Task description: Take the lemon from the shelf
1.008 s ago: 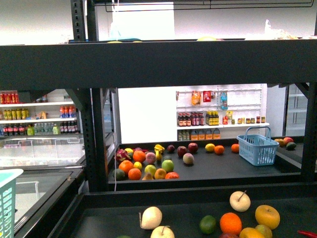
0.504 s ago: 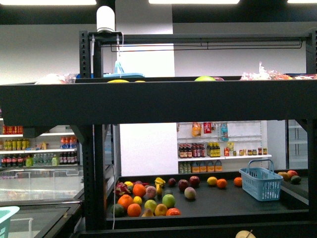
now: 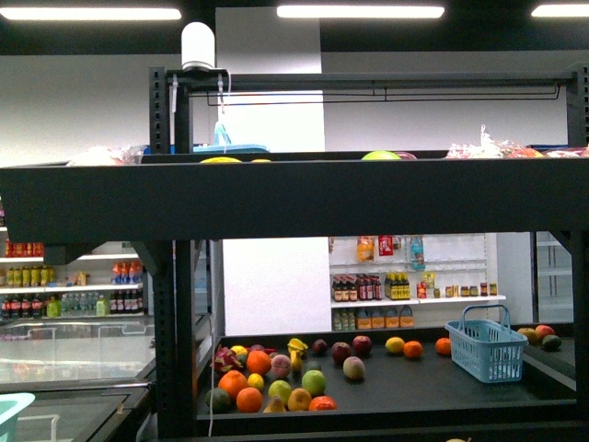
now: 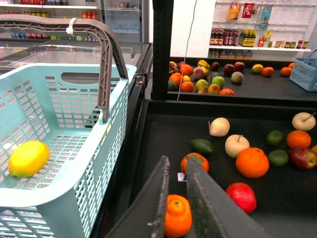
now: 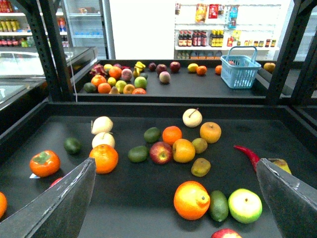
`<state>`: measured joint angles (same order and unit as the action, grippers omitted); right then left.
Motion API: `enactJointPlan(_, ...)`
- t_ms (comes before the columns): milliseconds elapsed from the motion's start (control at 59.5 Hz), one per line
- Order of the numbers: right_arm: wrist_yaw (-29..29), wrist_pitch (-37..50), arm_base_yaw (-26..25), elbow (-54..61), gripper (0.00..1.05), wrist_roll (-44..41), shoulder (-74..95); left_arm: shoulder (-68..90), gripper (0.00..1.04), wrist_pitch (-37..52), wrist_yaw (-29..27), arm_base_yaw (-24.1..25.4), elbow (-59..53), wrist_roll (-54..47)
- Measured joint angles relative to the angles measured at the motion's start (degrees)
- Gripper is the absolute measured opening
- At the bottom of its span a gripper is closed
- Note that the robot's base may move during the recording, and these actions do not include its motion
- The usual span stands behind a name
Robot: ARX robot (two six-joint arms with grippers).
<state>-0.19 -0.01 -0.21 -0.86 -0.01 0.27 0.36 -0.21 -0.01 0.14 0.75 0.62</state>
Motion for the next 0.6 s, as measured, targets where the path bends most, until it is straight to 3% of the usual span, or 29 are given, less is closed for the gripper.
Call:
enactJointPlan(286,0.0,0.0,0.0,0.0,0.97,0.0,0.0,0.0,0.97,0.0,0.0,0.0,0.0,0.0)
enactJointPlan(605,0.0,0.0,0.0,0.0,0.97,0.0,0.0,0.0,0.97,0.0,0.0,0.0,0.0,-0.1)
